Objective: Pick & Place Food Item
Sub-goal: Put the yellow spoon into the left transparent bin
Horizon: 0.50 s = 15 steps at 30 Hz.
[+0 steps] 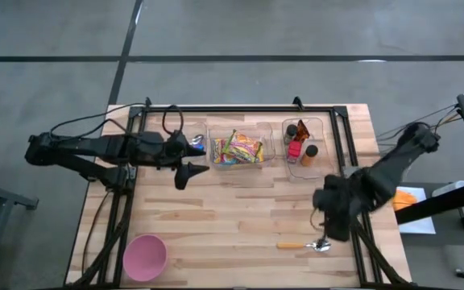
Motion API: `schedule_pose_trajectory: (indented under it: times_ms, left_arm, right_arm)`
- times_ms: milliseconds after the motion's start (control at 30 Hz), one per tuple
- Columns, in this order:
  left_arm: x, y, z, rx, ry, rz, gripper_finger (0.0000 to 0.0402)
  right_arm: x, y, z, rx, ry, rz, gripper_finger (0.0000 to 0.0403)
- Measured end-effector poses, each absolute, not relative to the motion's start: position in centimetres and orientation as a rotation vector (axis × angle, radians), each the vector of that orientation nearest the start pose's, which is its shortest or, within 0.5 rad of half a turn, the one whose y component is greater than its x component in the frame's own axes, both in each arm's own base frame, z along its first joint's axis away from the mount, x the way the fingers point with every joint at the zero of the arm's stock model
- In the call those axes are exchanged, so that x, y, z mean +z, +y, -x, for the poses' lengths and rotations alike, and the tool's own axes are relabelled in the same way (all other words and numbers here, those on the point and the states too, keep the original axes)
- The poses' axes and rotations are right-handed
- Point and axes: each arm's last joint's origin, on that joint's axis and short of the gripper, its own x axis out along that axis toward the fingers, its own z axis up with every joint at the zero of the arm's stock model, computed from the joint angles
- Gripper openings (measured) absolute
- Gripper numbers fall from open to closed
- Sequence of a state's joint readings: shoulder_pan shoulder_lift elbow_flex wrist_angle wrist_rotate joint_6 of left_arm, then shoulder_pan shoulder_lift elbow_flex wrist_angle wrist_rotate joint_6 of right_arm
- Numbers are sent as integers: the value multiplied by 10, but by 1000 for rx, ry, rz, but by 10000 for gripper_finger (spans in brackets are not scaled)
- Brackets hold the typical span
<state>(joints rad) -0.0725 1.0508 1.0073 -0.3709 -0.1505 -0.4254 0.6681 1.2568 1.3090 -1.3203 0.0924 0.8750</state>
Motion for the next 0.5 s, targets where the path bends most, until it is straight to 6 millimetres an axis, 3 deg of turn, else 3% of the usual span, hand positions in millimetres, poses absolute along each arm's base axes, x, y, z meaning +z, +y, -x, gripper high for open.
schedule_pose_trajectory:
  times_ms: [267,500]
  left_arm:
    - [344,-13,-224,188,373,395,300]
    - [344,-13,-224,193,372,394,300]
  right_arm:
    - [291,183,-180,-120,1343,-95,345]
    - [251,224,-201,-55,1344,-107,345]
